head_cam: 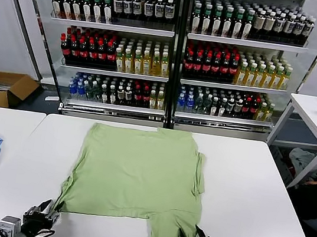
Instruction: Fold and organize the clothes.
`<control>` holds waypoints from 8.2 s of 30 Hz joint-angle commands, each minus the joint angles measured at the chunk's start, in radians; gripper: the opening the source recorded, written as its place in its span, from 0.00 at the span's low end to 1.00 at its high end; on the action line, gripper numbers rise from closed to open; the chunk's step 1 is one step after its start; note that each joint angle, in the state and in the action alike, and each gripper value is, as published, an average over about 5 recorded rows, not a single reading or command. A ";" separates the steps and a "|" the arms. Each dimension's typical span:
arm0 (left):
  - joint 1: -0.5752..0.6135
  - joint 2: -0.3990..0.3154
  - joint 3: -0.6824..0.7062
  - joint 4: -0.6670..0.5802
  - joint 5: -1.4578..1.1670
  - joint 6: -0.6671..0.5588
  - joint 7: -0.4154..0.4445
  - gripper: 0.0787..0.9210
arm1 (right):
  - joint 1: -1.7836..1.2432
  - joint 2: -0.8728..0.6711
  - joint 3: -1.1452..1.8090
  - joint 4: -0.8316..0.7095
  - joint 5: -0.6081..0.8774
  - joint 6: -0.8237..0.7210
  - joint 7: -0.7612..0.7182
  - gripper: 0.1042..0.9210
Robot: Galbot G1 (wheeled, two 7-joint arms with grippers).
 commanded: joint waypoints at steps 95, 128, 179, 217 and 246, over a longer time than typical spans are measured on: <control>-0.495 -0.014 0.213 0.418 0.153 -0.221 0.096 0.20 | 0.370 0.104 0.075 -0.225 -0.010 -0.083 -0.169 0.29; -0.244 0.014 0.126 0.132 -0.026 -0.006 -0.045 0.74 | 0.220 0.087 0.145 -0.143 0.086 -0.098 -0.083 0.65; 0.145 0.052 0.061 -0.197 0.065 0.036 -0.090 0.09 | -0.213 0.060 0.354 0.164 -0.037 -0.066 -0.127 0.14; -0.702 0.123 0.277 0.454 -0.026 -0.042 0.124 0.88 | 1.014 0.259 -0.072 -0.705 0.129 -0.245 -0.075 0.88; -0.820 0.108 0.338 0.630 -0.060 -0.022 0.264 0.88 | 1.170 0.437 -0.108 -1.126 -0.022 -0.137 -0.131 0.88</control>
